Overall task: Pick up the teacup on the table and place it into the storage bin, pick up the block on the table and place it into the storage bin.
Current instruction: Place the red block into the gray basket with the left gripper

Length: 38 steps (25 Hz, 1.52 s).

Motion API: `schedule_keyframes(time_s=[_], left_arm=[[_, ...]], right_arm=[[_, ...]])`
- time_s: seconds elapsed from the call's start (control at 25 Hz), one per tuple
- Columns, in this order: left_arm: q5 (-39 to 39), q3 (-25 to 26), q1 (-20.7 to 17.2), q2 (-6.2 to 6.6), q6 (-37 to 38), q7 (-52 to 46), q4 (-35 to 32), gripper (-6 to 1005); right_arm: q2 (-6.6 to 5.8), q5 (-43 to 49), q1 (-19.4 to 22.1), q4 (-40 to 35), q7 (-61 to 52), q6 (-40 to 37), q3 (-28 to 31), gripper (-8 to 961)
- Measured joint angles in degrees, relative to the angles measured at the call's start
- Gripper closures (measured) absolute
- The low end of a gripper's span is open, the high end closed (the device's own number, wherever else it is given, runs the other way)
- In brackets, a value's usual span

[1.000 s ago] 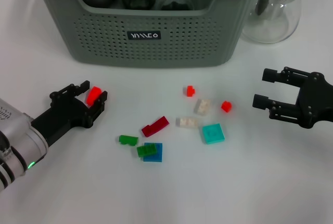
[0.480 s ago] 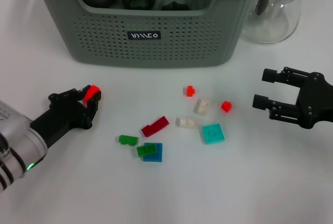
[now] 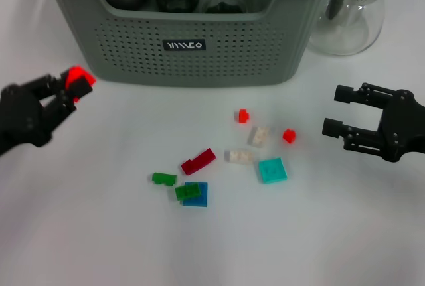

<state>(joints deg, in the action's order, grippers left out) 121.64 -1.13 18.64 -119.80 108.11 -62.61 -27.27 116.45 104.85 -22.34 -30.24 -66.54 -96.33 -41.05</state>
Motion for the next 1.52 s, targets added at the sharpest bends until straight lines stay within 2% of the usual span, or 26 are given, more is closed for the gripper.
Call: schedule_keyframes(time_s=[0.08, 0.2, 0.32, 0.36, 0.48, 0.52, 0.56, 0.6, 0.64, 0.68, 0.72, 0.84, 0.88, 0.92, 1.0, 1.08, 1.16, 1.24, 1.28, 1.36, 1.52], left_arm=[[-1.6, -0.2, 1.9, 1.01, 6.3, -7.5, -2.4, 772], [-6.0, -0.5, 7.2, 2.39, 8.3, -20.2, -5.3, 762], [-6.2, -1.5, 13.4, 3.35, 4.1, -28.0, -7.7, 751], [-6.0, -3.4, 17.0, 3.64, 0.1, -32.0, -9.7, 748], [-6.0, -10.0, 22.5, 3.81, -7.7, -39.7, -14.9, 738], [-6.0, -10.0, 22.5, 3.81, -7.7, -39.7, -14.9, 734], [-6.0, -17.0, 25.7, 3.86, -13.7, -45.8, -19.2, 731], [-5.9, -20.8, 26.5, 3.88, -16.3, -48.0, -21.0, 727], [-5.7, -23.8, 27.2, 3.90, -18.7, -50.0, -22.4, 724], [-5.7, -23.8, 27.2, 3.90, -18.7, -50.0, -22.4, 721], [-4.0, -34.6, 28.5, 4.13, -28.2, -56.3, -26.5, 717], [-0.8, -43.3, 30.2, 4.50, -36.7, -61.2, -28.3, 707], [-0.8, -43.3, 30.2, 4.50, -36.7, -61.2, -28.3, 703], [4.5, -49.0, 32.9, 4.22, -45.0, -64.7, -27.7, 700], [7.3, -50.8, 33.9, 3.76, -48.2, -66.1, -27.0, 693], [14.5, -54.3, 35.9, 2.73, -55.4, -69.6, -24.6, 686], [21.4, -56.4, 37.5, 1.80, -61.4, -72.4, -21.5, 680], [24.2, -56.9, 38.4, 1.53, -63.6, -73.5, -19.6, 673], [29.2, -57.1, 40.8, 1.24, -67.2, -75.3, -14.9, 669], [33.7, -56.8, 43.5, 1.54, -70.2, -77.8, -9.5, 662], [37.0, -56.6, 45.9, 2.32, -71.6, -81.0, -5.8, 649]], right_arm=[[0.01, 0.0, -0.1, 0.0, 0.0, 0.0, 0.0, 189], [0.05, 0.0, -0.3, 0.0, 0.0, 0.1, 0.0, 189], [0.09, 0.0, -0.2, 0.0, 0.0, 0.0, 0.0, 189], [0.08, 0.0, -0.1, 0.0, 0.0, 0.0, 0.1, 189], [0.09, 0.0, 0.2, 0.0, 0.0, 0.0, 0.1, 189], [0.10, 0.0, 0.3, 0.0, 0.0, -0.1, 0.1, 188], [0.09, 0.0, 0.3, 0.0, -0.1, -0.1, 0.1, 188], [0.09, 0.0, 0.3, 0.0, -0.1, -0.1, 0.1, 188], [0.09, 0.0, 0.3, 0.0, -0.1, 0.0, 0.1, 188], [0.09, 0.0, 0.3, 0.0, -0.1, 0.0, 0.1, 188], [0.10, 0.0, 0.3, 0.0, 0.0, 0.0, 0.1, 188], [0.19, 0.0, 0.2, 0.0, 0.0, 0.4, 0.2, 188], [0.25, 0.0, 0.0, 0.0, 0.0, 0.4, 0.2, 188], [0.28, 0.0, -0.1, 0.0, 0.0, 0.4, 0.2, 188], [0.33, 0.0, -0.2, 0.0, 0.0, 0.4, 0.2, 188], [0.35, 0.0, -0.2, 0.0, 0.0, 0.5, 0.2, 189], [0.35, 0.0, -0.3, 0.0, 0.0, 0.5, 0.2, 189], [0.36, 0.0, -0.3, 0.0, 0.0, 0.5, 0.2, 189], [0.38, 0.0, -0.3, 0.0, 0.0, 0.5, 0.2, 189], [0.42, 0.0, -0.3, 0.0, 0.0, 0.5, 0.2, 188], [0.48, 0.0, -0.3, 0.0, 0.0, 0.5, 0.2, 189]])
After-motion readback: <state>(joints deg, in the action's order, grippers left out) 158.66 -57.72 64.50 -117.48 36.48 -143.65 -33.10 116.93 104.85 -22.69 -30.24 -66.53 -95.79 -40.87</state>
